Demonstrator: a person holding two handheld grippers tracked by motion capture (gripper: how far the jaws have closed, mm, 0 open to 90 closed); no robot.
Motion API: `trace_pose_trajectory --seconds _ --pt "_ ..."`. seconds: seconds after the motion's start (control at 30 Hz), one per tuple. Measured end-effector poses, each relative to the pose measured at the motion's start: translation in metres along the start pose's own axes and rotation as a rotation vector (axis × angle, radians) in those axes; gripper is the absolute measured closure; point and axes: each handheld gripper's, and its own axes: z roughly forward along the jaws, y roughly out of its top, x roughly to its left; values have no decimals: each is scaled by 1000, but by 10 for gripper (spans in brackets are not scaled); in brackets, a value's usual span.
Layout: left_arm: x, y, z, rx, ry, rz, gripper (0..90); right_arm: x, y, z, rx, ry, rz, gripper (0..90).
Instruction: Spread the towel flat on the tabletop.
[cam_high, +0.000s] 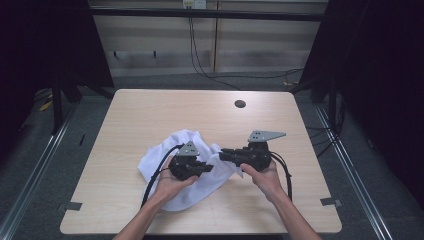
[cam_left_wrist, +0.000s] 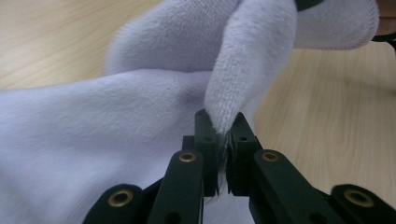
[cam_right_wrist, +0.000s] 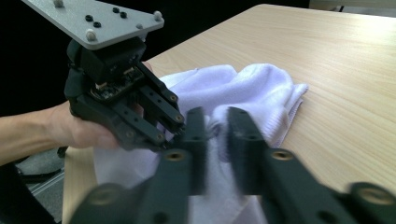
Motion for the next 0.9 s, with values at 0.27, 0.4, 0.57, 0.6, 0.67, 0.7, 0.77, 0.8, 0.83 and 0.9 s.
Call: trace_pose_trajectory --seconds 0.27,0.4,0.57,0.6,0.67,0.7,0.77,0.8,0.83,0.9 --pt "33 7 -102 -248 77 -127 855 -10 -6 -16 -34 -9 37 485" --pt "46 -5 -131 -254 155 -140 854 -14 -12 -4 6 -14 45 506" --pt "65 -47 -150 -173 256 -195 854 -15 -26 38 117 17 40 540" --pt "68 -55 -150 -146 280 -202 854 -15 -26 38 117 17 40 540" --pt "80 -76 -144 -82 290 -248 854 -12 -32 67 164 40 41 528" --pt "83 -81 -142 -61 286 -255 853 -10 -34 76 179 55 34 526" --pt "88 -89 -138 -58 265 -288 853 0 -39 93 229 62 -8 507" --pt "89 -90 -137 -52 264 -285 853 5 -41 100 248 77 -23 495" --pt "89 -91 -137 -56 263 -289 853 10 -42 106 256 89 -29 482" --pt "88 -90 -138 -77 247 -294 852 17 -45 114 263 111 -45 469"
